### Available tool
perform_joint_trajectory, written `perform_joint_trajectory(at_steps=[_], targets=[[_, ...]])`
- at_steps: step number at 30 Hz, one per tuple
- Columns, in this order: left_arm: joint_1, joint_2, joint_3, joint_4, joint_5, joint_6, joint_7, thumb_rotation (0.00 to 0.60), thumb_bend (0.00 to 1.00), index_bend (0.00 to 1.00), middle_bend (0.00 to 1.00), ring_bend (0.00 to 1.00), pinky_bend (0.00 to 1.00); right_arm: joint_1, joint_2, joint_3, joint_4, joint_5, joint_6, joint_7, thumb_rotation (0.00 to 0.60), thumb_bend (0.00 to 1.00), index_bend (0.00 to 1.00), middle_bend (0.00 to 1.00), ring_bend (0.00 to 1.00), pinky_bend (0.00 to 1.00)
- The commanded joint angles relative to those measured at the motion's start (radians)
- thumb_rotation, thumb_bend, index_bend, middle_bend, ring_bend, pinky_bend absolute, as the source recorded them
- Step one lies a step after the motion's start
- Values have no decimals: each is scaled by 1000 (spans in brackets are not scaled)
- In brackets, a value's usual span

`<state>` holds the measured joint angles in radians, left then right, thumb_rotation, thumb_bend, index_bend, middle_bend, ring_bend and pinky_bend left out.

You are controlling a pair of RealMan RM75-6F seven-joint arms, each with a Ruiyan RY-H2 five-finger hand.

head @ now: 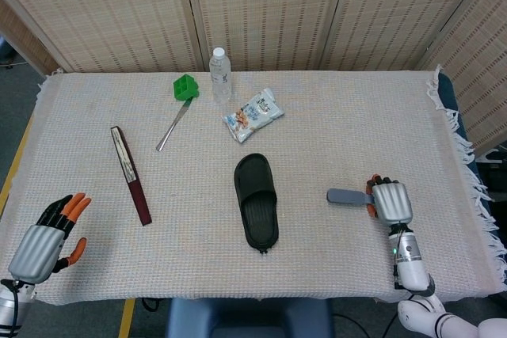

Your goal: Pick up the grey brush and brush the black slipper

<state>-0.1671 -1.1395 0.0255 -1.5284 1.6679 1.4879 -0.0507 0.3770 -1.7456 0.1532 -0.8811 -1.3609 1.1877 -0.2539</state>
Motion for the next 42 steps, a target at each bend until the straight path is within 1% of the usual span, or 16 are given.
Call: perform_joint_trajectory(at_steps=[1, 6, 8, 9, 11, 13, 14, 17, 21, 23, 29, 30, 33, 34, 37, 42], targets=[[0, 3, 3, -3, 5, 1, -3, 600, 485, 0, 0, 0, 107, 4, -12, 8, 5, 5, 13, -15, 600, 166, 568, 389, 459, 634], [-2, 7, 8, 0, 11, -2, -14, 600, 496, 0, 0, 0, 107, 15, -28, 8, 17, 10, 9, -56, 600, 189, 610, 419, 484, 657], [-2, 9, 11, 0, 15, -2, -18, 600, 519, 0, 0, 0, 107, 19, -30, 6, 17, 13, 1, -72, 600, 207, 616, 424, 485, 657], [-2, 11, 14, -1, 18, -3, -21, 600, 551, 0, 0, 0, 107, 23, -31, 5, 18, 14, -5, -83, 600, 225, 620, 428, 487, 657], [-3, 13, 16, -2, 22, -3, -27, 600, 610, 0, 0, 0, 107, 28, -31, 3, 19, 17, -16, -99, 600, 290, 631, 437, 494, 660], [-5, 14, 17, -2, 24, -4, -33, 600, 665, 0, 0, 0, 107, 35, -29, -1, 15, 23, -38, -115, 600, 392, 643, 448, 506, 680], [-5, 14, 18, -1, 25, -4, -36, 600, 690, 0, 0, 0, 107, 38, -27, -2, 13, 26, -48, -122, 600, 455, 658, 460, 517, 694], [-5, 16, 19, -1, 26, -3, -41, 600, 735, 0, 0, 0, 106, 45, -21, -5, 7, 38, -74, -154, 600, 585, 729, 515, 579, 759], [-5, 17, 20, 1, 27, -3, -47, 600, 797, 0, 0, 0, 107, 46, -17, -7, -2, 50, -88, -174, 600, 615, 786, 579, 659, 850], [-6, 17, 20, 1, 26, -3, -47, 600, 829, 0, 0, 0, 107, 47, -15, -5, -7, 56, -89, -181, 600, 620, 785, 589, 675, 882], [-7, 18, 22, 3, 31, -3, -55, 600, 922, 0, 0, 0, 107, 49, 2, -1, -39, 78, -102, -215, 600, 622, 768, 609, 703, 929], [-7, 18, 23, 3, 31, -3, -55, 600, 939, 0, 0, 0, 107, 51, 8, 1, -51, 87, -113, -224, 600, 647, 758, 611, 706, 938], [-7, 19, 24, 0, 34, -2, -52, 600, 972, 0, 0, 0, 107, 53, 22, 7, -82, 111, -138, -227, 600, 801, 742, 619, 709, 952], [-8, 19, 24, -1, 32, -4, -52, 600, 981, 0, 0, 0, 107, 54, 27, 7, -90, 118, -145, -235, 600, 831, 746, 626, 714, 959], [-7, 18, 25, 1, 34, -2, -54, 600, 998, 0, 0, 0, 107, 56, 36, 10, -108, 132, -157, -234, 600, 839, 754, 637, 721, 967], [-7, 21, 26, 3, 33, -3, -59, 600, 1000, 0, 0, 0, 107, 61, 68, 25, -159, 156, -196, -162, 600, 840, 754, 643, 724, 971]])
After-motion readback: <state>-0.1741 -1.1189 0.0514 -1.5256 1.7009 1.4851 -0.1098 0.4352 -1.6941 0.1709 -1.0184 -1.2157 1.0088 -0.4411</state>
